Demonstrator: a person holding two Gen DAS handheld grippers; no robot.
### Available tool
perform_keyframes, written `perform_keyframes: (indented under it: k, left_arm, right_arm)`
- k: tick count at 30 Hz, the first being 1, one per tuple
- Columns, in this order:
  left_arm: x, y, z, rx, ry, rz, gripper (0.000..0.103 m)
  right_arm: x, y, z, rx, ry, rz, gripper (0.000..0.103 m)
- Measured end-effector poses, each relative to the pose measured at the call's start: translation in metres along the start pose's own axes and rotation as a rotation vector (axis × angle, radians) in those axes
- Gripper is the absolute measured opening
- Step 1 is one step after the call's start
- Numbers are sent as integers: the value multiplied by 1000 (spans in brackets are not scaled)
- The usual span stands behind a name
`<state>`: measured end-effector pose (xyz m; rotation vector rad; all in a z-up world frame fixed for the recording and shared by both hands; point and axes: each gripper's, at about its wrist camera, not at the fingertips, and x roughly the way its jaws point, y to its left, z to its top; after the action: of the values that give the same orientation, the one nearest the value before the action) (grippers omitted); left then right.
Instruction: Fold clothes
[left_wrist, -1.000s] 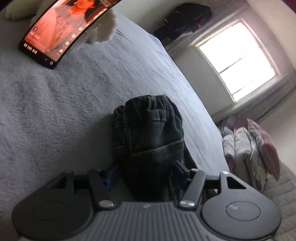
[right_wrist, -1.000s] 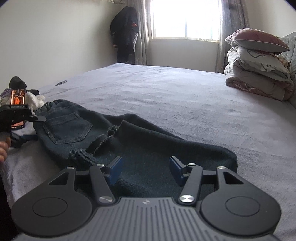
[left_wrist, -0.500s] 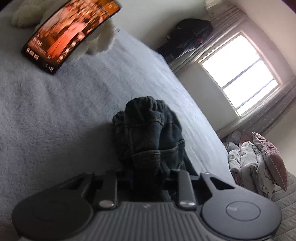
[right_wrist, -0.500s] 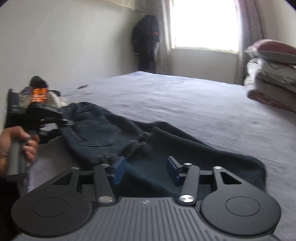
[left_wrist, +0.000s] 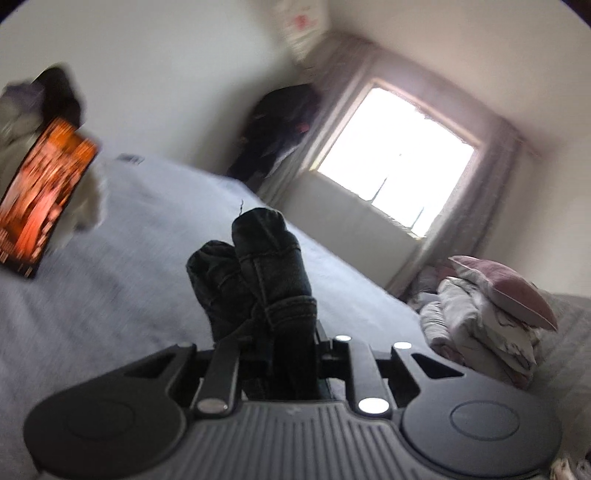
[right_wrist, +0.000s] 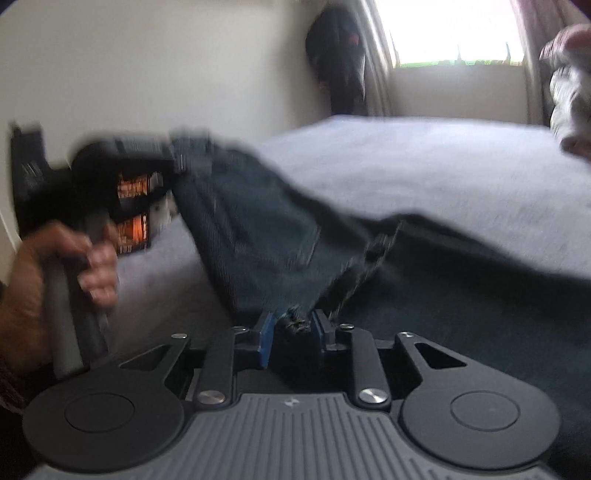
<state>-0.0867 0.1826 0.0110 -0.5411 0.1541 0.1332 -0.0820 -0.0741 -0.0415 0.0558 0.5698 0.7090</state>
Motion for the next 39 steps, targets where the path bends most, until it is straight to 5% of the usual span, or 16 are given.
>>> perform_keyframes:
  k: [4, 8, 14, 20, 30, 33, 36, 38, 39]
  left_arm:
    - [-12, -31, 1, 121, -40, -76, 18]
    - [-24, -63, -2, 248, -75, -156, 18]
    - [-41, -104, -22, 423, -83, -276, 18]
    - [-49, -133, -52, 568, -40, -377, 19]
    - [-62, -155, -117, 909, 132, -508, 20]
    - [-63, -156, -137, 1038, 148, -523, 24]
    - [-71, -157, -144, 1144, 131, -556, 42]
    - [-78, -156, -136, 1116, 157, -636, 62]
    - [-82, -155, -132, 1090, 175, -671, 63]
  right_arm:
    - [-5, -3, 4, 34, 8, 28, 25]
    - [-30, -28, 16, 225, -12, 83, 26]
    - [-78, -78, 20, 428, -138, 4, 43]
    - [-121, -124, 11, 605, -224, -118, 50]
    - [-150, -148, -15, 765, -265, -165, 50]
    - [-154, -150, -18, 784, -263, -194, 50]
    - [-157, -156, -19, 812, -281, -189, 50]
    - [-157, -158, -18, 818, -295, -188, 50]
    - [-158, -159, -17, 818, -304, -181, 50]
